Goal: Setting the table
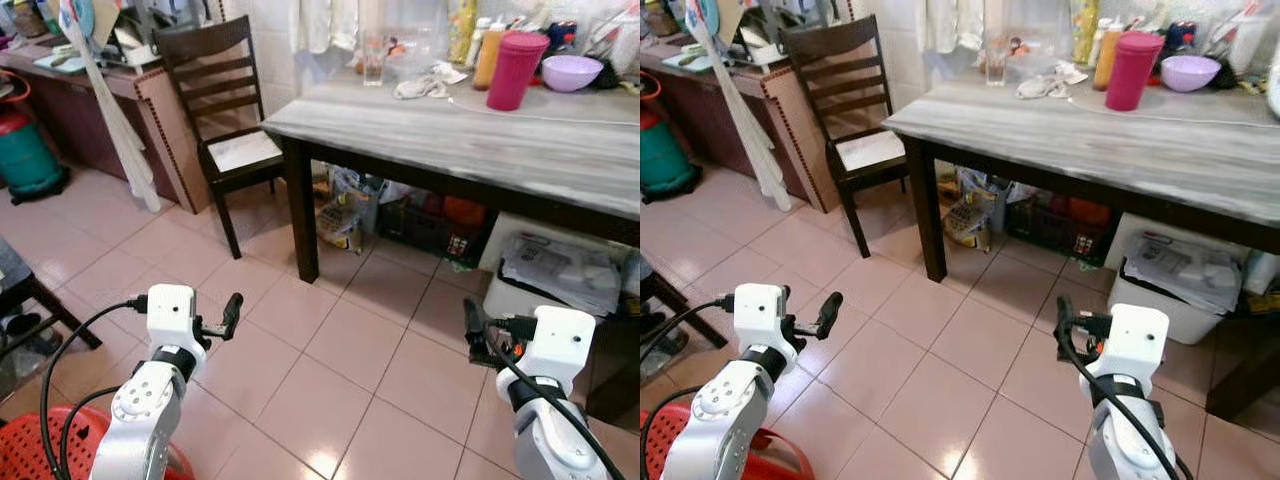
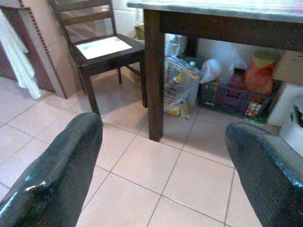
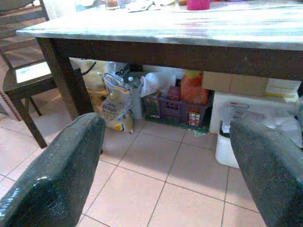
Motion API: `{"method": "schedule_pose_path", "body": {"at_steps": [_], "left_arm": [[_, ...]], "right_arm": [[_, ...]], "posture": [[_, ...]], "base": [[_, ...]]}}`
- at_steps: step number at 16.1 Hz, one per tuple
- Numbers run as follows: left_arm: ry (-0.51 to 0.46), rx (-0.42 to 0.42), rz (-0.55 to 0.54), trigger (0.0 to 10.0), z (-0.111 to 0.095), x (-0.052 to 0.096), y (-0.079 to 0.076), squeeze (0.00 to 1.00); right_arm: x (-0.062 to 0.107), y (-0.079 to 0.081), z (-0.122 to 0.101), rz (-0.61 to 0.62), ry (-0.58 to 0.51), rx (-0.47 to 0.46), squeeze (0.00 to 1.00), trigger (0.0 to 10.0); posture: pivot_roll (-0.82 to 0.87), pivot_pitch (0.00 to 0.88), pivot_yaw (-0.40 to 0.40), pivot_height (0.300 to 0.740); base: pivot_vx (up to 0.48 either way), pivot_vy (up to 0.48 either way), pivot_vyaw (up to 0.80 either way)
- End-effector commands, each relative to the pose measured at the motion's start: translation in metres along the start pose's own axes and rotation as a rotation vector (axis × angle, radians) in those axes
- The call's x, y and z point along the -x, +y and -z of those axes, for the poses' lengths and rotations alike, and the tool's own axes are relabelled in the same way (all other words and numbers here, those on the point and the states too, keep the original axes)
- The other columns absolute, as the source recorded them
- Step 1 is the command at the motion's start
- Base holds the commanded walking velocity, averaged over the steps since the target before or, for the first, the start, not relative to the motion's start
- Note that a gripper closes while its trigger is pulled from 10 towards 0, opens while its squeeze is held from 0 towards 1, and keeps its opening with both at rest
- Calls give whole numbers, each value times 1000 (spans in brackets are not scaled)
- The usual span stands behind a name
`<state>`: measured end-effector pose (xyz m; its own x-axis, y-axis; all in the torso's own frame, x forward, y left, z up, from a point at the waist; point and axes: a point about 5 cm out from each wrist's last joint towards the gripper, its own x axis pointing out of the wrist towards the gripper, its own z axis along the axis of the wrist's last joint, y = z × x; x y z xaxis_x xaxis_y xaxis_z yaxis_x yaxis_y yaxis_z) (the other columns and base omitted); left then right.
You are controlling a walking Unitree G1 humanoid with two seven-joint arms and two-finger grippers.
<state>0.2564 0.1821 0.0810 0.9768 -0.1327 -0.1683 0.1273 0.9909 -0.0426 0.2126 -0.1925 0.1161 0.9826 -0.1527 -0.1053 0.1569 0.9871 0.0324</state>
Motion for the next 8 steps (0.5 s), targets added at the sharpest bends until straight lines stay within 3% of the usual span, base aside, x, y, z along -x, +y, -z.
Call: {"method": "schedule_pose_path", "body": {"at_steps": [1, 8], "left_arm": [[18, -15, -15, 10000, 0, 0, 5, 0], [16, -30, -14, 10000, -1, -1, 6, 0]], "right_arm": [[0, 1, 1, 3, 5, -2, 0, 10000], [-4, -2, 3, 58, 23, 19, 0, 10000]], "posture": [[-209, 0, 100, 740], [-209, 0, 105, 740]], "base": [[-277, 0, 0], [-281, 0, 0]]}}
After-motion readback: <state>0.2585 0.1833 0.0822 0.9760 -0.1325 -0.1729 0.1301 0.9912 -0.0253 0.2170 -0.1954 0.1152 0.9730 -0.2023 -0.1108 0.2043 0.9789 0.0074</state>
